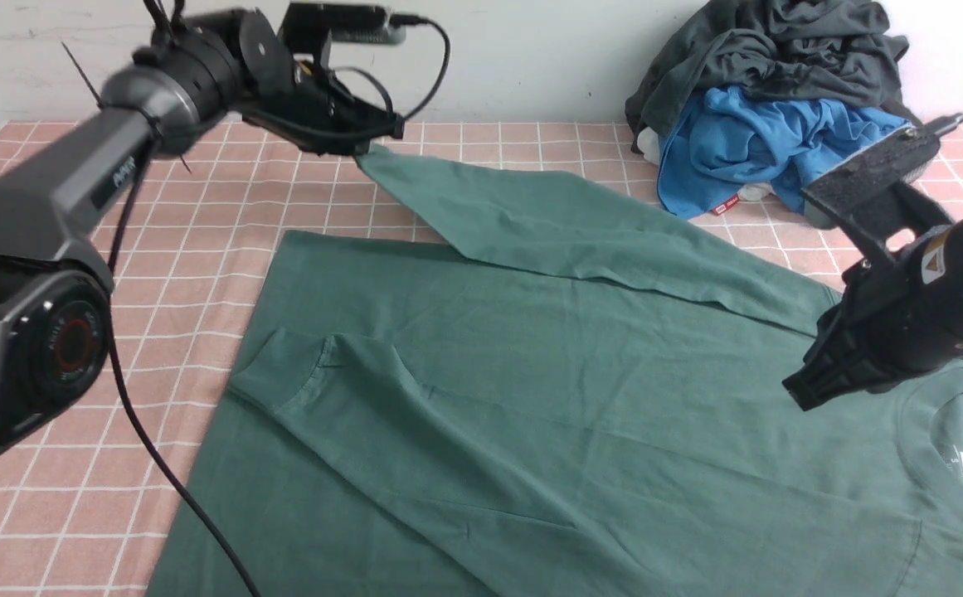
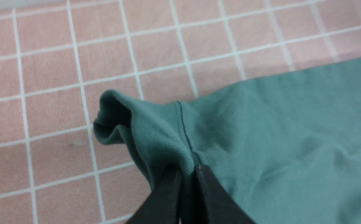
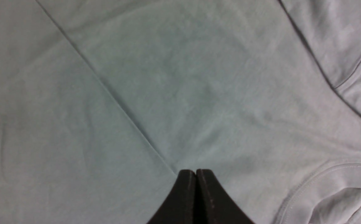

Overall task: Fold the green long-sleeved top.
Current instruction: Use the left arm to drag and drop the cuff onto the cuff closest to the left arm

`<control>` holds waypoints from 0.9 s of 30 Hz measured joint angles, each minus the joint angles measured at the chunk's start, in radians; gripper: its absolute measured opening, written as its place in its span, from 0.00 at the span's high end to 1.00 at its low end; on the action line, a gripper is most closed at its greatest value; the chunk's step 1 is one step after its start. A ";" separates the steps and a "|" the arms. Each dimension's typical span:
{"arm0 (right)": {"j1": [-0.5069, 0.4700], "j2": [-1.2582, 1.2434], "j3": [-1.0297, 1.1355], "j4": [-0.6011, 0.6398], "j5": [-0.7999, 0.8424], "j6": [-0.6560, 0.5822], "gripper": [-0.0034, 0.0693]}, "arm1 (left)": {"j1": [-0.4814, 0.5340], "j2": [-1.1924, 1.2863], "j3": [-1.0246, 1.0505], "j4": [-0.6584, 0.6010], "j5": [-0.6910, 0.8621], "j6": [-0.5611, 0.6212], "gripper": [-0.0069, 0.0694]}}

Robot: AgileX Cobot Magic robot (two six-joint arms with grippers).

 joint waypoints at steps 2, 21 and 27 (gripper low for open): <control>0.000 -0.003 -0.029 0.000 0.034 0.000 0.97 | 0.000 -0.049 0.000 -0.031 0.053 0.018 0.88; 0.000 -0.322 -0.055 0.088 0.210 0.000 0.97 | 0.000 -0.735 0.563 0.072 0.462 0.020 0.88; 0.000 -0.339 -0.039 0.102 0.190 0.000 0.97 | 0.000 -0.926 1.051 0.049 0.270 0.016 0.88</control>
